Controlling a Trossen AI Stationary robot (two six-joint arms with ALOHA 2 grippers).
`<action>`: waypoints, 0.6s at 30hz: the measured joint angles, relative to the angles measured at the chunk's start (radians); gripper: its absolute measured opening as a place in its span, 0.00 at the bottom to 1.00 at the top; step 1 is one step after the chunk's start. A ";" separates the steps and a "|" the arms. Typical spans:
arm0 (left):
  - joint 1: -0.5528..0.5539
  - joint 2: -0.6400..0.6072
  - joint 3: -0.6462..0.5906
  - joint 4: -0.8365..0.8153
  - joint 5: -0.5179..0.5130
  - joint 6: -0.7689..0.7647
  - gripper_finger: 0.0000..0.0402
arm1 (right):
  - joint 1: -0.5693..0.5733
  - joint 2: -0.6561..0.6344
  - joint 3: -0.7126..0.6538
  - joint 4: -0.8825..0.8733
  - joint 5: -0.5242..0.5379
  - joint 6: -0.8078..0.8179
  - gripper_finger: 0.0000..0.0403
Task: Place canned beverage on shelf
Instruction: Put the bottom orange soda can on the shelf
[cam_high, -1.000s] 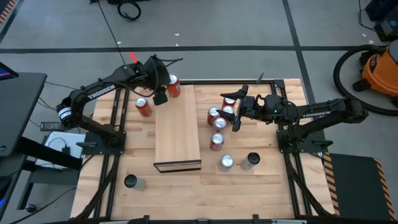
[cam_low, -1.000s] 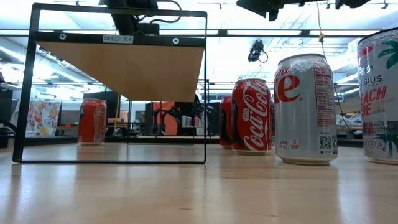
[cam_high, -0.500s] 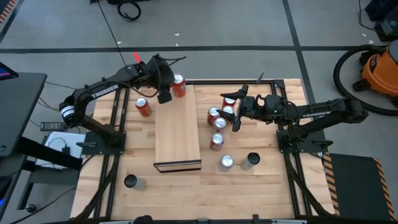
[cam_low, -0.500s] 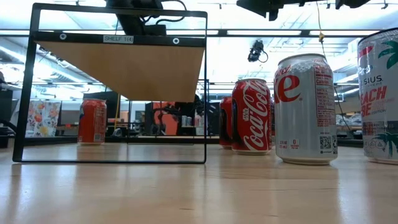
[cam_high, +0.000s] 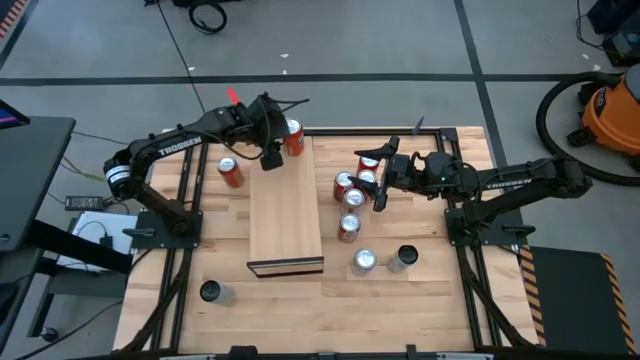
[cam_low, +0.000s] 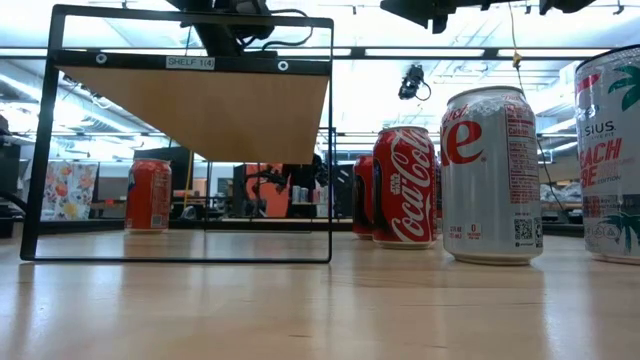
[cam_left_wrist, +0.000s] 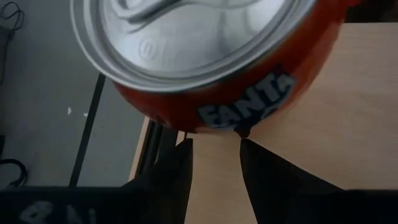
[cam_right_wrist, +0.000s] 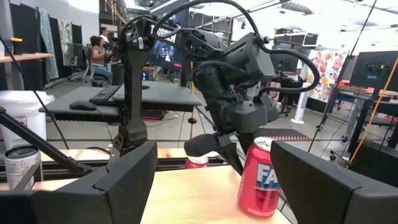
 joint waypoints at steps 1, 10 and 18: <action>0.000 0.002 0.000 0.004 -0.006 0.003 0.35 | 0.000 0.000 0.000 0.000 0.000 0.000 0.80; 0.000 0.004 0.000 0.041 -0.014 0.013 0.35 | 0.000 0.000 0.000 -0.001 0.000 0.000 0.80; 0.001 0.004 0.000 0.048 -0.014 0.013 0.35 | 0.000 0.000 0.000 0.000 0.000 0.000 0.80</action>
